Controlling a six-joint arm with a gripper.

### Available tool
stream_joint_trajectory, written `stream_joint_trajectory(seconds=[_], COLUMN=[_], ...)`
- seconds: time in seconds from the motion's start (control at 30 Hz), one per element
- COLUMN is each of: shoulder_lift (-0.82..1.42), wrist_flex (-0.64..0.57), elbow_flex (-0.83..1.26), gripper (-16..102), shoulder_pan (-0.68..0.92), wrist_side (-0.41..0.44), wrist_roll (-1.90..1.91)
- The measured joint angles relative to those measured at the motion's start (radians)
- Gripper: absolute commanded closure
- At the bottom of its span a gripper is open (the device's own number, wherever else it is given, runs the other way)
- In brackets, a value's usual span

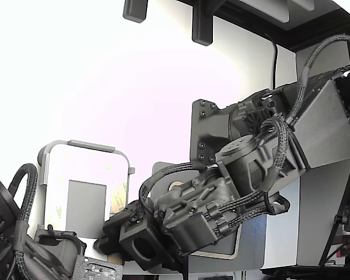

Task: Peel off protective film from adhesive tape.

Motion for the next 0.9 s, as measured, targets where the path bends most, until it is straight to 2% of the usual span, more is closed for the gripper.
stream_joint_trajectory(seconds=[0.9], shoulder_lift=[0.0], wrist_flex=[-0.02], elbow_flex=[0.014], gripper=[96], shoulder_pan=[0.0], wrist_side=[-0.003], wrist_roll=[-0.002])
